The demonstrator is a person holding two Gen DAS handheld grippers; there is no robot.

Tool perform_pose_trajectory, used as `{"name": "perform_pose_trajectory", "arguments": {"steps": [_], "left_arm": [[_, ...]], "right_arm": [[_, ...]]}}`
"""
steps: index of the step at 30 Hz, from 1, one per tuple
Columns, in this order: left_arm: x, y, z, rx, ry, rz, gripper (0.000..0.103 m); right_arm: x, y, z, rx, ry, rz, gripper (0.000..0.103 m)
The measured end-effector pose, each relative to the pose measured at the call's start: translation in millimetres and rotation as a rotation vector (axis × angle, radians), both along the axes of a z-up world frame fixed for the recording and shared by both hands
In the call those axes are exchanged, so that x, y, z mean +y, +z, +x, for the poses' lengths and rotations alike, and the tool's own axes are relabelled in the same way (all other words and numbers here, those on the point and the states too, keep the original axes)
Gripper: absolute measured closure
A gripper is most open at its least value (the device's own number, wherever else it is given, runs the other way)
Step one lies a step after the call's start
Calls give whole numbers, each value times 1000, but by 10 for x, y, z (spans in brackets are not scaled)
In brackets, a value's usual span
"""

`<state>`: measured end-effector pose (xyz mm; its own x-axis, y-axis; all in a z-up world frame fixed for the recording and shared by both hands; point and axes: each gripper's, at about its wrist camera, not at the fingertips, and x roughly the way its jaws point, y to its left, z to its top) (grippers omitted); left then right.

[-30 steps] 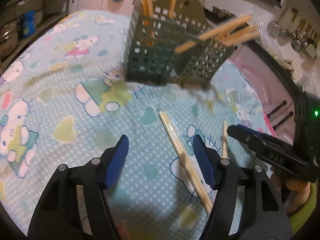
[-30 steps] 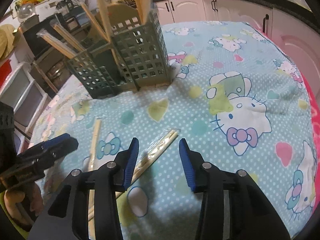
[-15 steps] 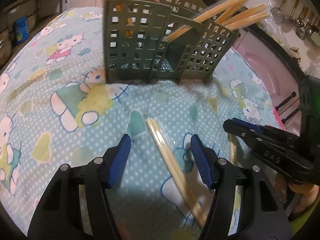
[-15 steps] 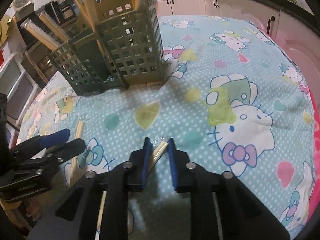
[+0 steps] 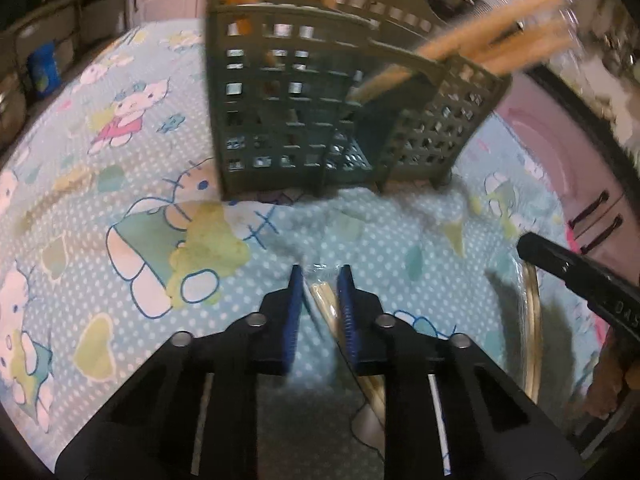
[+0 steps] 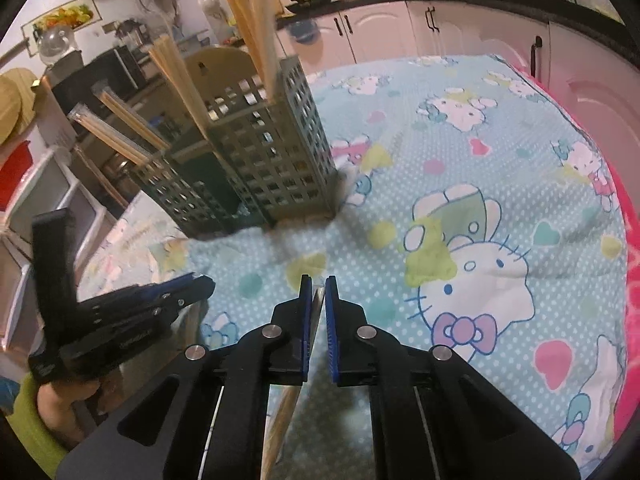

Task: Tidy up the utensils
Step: 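Close the left gripper on a wrapped chopstick while the right gripper grasps another, then lift both held chopsticks and carry them above the green holder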

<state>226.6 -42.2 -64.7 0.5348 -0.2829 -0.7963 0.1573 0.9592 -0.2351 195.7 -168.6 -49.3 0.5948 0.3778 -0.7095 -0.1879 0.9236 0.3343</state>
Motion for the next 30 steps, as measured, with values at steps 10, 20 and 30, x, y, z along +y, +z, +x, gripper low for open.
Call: {"name": "perform_pose_trajectory", "arguments": {"steps": [10,20,30], "left_arm": [[221,370,-205,-80,-5,-106,100],[193,1059,-494,-259,-37,-147,101],[250,1448,-591,-369,-48,-152,102]], "right_arm": [[-18,379,-154,-89,19,46,98],[61,841,-399,-215,53,75,98],[209,1231,-605,-325,81,61,98]]}}
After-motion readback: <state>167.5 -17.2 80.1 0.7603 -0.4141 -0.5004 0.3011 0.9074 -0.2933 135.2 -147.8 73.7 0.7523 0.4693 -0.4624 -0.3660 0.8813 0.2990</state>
